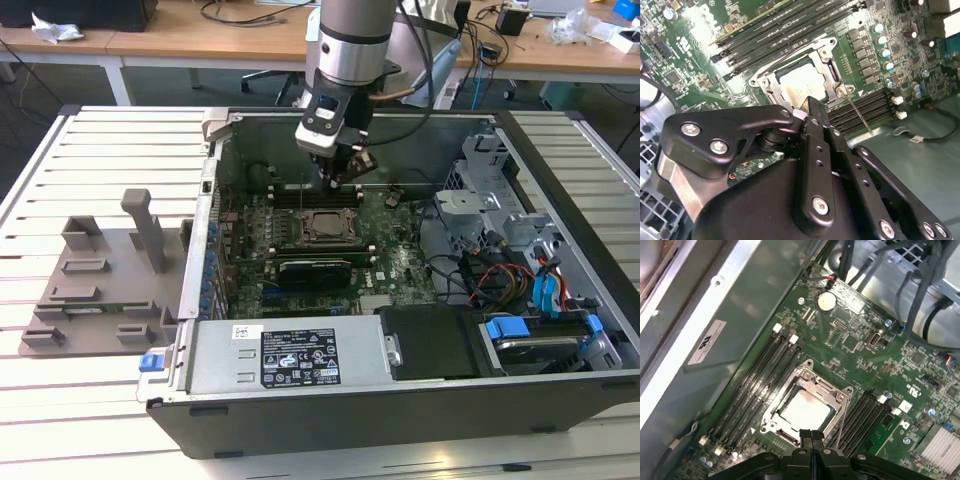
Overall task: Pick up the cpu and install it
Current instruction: 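Install the first cpu locking lever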
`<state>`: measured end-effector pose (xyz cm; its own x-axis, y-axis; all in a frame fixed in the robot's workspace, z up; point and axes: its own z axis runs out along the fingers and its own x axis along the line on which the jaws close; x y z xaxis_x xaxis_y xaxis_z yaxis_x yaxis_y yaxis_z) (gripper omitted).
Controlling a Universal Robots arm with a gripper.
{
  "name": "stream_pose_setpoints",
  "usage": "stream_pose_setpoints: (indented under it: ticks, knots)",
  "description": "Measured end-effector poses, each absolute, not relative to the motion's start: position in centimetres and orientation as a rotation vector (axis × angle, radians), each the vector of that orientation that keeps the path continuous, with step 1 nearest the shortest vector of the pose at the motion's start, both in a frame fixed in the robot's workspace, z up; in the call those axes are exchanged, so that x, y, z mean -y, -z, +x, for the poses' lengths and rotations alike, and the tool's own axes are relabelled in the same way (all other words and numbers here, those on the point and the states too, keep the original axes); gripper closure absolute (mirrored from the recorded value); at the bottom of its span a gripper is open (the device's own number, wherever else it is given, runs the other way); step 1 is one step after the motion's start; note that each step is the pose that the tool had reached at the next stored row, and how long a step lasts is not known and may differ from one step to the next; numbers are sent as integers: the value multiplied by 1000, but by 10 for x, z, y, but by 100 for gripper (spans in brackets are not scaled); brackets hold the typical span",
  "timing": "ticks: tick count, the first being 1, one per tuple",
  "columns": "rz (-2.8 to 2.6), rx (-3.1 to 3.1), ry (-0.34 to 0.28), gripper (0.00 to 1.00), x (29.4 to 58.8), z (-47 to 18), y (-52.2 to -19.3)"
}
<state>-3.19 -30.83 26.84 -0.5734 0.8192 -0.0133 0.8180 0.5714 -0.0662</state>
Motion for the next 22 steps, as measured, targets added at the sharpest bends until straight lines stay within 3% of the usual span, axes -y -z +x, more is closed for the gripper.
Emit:
stream_pose_setpoints:
  ticks: [22]
  knots:
    - [-1030, 2956, -104, 89, 308, -32, -268]
